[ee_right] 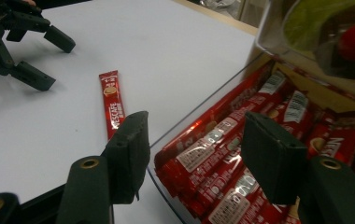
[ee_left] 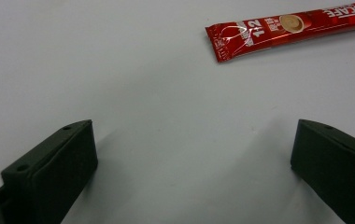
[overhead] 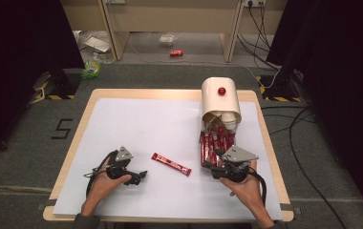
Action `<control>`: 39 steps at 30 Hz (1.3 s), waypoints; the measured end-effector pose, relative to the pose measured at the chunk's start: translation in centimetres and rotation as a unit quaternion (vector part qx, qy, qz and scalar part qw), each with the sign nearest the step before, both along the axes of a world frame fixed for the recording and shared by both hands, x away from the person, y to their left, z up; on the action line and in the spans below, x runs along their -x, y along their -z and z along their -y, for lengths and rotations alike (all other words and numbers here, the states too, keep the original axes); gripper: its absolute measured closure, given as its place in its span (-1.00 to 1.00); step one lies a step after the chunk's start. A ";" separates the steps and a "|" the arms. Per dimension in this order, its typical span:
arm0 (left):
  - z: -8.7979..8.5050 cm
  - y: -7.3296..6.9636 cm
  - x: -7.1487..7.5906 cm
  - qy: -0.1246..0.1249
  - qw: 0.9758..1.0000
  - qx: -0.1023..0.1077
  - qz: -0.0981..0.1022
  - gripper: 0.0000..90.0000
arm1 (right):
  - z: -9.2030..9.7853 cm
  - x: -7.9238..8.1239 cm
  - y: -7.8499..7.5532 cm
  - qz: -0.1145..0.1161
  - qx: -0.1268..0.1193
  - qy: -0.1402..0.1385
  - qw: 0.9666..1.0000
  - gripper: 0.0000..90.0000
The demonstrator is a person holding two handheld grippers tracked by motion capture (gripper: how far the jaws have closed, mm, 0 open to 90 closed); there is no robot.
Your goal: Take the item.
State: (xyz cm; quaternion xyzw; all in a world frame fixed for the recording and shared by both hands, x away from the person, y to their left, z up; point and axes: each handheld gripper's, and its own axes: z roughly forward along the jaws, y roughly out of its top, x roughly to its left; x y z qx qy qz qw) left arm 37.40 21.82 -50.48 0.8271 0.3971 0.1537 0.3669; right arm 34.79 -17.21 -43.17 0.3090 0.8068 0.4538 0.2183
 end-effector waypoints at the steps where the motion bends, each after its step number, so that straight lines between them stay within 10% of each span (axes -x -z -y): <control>1: 0.0 0.0 0.0 0.000 1.000 0.000 0.000 -1.00 | 0.2 0.1 -0.1 0.000 -0.001 0.002 1.000 -0.06; 15: 0.0 0.0 0.0 0.000 1.000 0.000 0.000 -1.00 | 3.6 1.7 0.4 0.014 -0.002 0.052 0.999 -0.39; 39: 0.0 0.0 0.0 0.000 1.000 0.000 0.000 -1.00 | 7.1 3.5 1.7 0.018 -0.020 0.087 0.996 -0.39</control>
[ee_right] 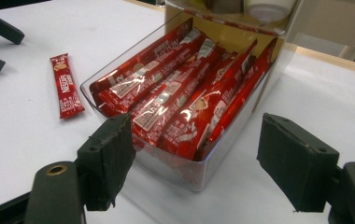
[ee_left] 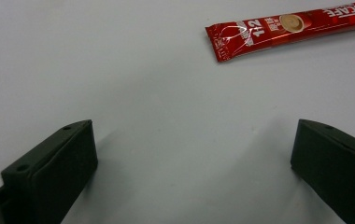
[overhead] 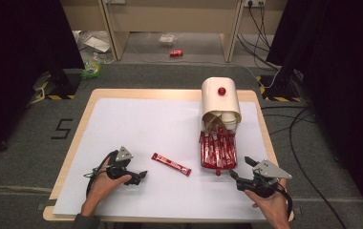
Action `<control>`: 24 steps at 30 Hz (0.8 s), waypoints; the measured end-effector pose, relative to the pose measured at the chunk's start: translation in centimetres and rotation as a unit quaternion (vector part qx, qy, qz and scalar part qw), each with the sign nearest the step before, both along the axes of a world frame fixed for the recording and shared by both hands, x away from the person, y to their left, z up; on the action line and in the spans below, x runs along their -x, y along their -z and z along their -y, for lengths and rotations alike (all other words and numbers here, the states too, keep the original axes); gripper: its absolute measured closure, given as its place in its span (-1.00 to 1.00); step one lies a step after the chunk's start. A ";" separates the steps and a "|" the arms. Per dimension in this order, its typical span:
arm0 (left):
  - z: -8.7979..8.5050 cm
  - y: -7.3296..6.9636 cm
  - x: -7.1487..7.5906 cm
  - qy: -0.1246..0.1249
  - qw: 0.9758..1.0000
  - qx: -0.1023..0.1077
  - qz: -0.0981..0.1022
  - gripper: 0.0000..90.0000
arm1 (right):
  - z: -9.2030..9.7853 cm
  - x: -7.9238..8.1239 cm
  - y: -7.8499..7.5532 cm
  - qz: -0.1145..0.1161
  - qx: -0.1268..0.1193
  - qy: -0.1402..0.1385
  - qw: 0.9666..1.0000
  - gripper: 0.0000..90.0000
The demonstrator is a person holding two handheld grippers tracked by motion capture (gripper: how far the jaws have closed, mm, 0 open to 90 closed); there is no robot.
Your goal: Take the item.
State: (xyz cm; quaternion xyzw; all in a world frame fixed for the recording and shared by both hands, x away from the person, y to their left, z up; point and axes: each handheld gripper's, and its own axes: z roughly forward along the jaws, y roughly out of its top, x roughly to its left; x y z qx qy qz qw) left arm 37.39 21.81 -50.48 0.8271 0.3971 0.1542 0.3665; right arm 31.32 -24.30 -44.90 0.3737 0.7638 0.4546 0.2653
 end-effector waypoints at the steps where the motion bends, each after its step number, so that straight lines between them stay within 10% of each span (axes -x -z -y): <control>1: 0.0 0.0 0.0 0.000 1.000 0.000 0.000 -1.00 | 0.0 0.0 0.0 0.000 0.000 0.000 1.000 -0.39; 24: 0.0 0.0 0.0 0.000 1.000 -0.001 0.000 -1.00 | 0.3 0.6 1.5 -0.031 0.017 -0.002 0.999 -0.42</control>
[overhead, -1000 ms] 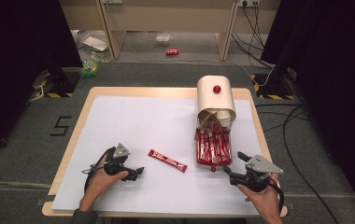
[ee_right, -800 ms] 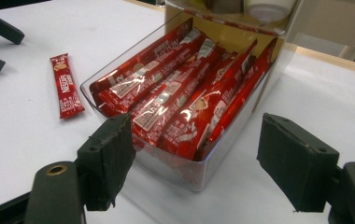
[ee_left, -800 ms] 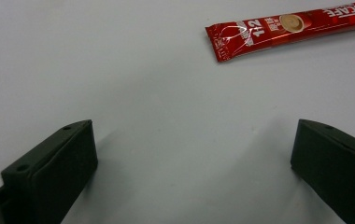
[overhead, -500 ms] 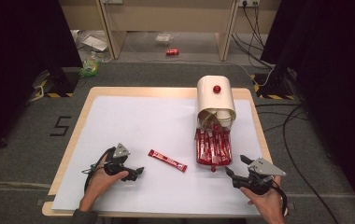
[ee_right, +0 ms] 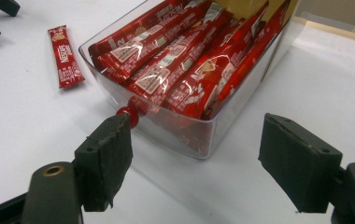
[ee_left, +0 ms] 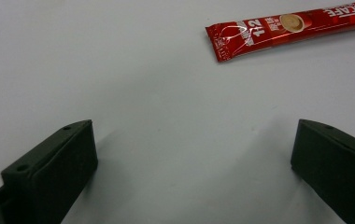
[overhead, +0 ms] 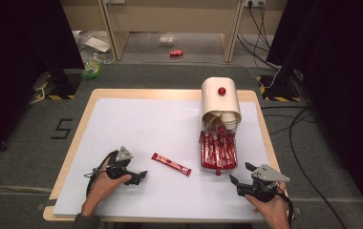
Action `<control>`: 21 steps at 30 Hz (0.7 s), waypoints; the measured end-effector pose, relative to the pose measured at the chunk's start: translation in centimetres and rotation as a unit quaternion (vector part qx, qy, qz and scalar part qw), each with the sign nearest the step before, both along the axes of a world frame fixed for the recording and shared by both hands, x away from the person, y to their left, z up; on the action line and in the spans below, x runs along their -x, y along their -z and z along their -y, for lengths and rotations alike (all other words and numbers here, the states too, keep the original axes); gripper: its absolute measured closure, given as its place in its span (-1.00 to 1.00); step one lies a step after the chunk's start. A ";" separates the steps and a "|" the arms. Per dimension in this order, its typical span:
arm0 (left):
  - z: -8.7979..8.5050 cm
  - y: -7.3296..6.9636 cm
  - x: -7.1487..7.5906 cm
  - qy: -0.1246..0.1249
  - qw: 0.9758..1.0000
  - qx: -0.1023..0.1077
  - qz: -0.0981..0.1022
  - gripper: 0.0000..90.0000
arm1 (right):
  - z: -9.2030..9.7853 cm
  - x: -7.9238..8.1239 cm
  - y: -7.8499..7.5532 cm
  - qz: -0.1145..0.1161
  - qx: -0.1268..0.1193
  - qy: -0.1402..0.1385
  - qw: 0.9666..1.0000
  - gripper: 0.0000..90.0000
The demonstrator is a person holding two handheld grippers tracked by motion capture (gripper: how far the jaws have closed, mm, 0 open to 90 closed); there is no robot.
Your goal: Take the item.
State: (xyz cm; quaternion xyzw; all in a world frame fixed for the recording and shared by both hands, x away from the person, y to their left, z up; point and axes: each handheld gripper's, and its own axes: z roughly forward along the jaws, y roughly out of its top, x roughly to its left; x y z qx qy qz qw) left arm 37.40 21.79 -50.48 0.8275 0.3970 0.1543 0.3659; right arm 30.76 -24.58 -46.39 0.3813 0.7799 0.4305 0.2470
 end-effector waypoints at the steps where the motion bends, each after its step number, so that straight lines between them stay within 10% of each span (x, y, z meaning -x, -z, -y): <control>1: 0.0 0.0 0.0 0.000 1.000 0.000 0.000 -1.00 | -0.1 0.0 0.1 0.000 0.002 -0.001 1.000 -0.42; 21: 0.0 0.0 0.0 0.000 1.000 0.000 0.000 -1.00 | -0.5 -0.4 1.2 -0.024 0.026 -0.001 0.999 -0.42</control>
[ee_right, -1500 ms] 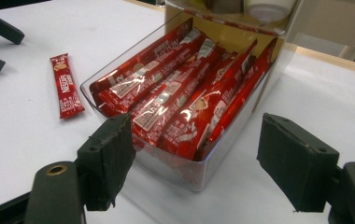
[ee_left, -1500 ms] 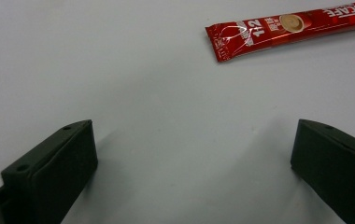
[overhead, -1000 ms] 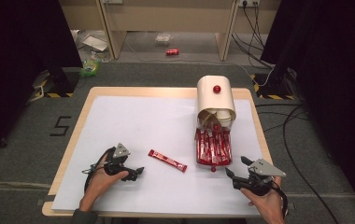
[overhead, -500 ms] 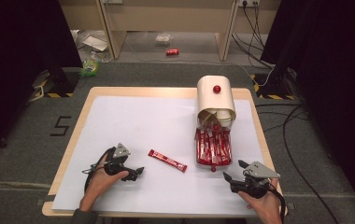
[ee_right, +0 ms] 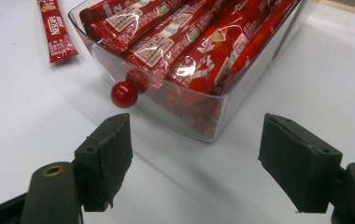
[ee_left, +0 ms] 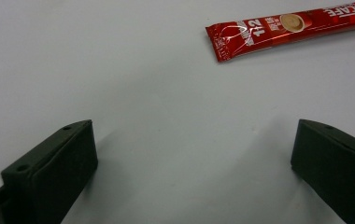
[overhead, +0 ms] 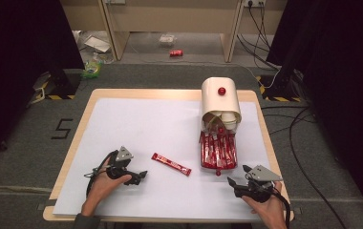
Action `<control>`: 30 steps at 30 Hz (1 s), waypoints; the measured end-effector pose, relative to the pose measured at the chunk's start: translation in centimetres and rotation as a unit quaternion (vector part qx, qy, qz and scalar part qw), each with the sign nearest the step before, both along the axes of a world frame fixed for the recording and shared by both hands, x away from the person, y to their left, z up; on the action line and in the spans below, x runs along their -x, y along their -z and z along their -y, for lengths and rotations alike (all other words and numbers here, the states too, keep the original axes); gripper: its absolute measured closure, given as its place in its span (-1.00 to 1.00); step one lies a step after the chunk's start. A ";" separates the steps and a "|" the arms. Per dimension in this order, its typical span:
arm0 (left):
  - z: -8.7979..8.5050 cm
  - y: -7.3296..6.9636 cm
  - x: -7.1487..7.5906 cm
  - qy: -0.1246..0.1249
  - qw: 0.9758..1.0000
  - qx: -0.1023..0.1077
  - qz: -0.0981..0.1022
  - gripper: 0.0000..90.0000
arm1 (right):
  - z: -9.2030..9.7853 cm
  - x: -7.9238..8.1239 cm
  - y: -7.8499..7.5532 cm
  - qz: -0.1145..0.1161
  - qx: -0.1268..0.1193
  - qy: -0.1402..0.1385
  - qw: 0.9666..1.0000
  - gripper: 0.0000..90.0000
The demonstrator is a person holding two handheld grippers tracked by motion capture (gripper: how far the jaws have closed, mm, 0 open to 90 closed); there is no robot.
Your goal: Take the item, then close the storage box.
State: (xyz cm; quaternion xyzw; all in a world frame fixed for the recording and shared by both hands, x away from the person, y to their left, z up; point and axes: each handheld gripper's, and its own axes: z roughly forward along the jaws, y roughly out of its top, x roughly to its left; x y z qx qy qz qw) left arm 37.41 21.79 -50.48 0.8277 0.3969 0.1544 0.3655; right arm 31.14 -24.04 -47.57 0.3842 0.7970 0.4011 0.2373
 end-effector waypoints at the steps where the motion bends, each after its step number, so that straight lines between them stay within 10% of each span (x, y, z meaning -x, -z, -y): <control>1: 0.0 0.0 0.0 0.000 1.000 0.000 0.000 -1.00 | 0.0 0.0 0.0 0.000 0.000 0.000 1.000 -0.42; 30: 0.0 0.0 0.0 0.000 1.000 -0.001 0.000 -1.00 | -0.7 -1.0 0.5 -0.003 0.011 0.007 1.000 -0.42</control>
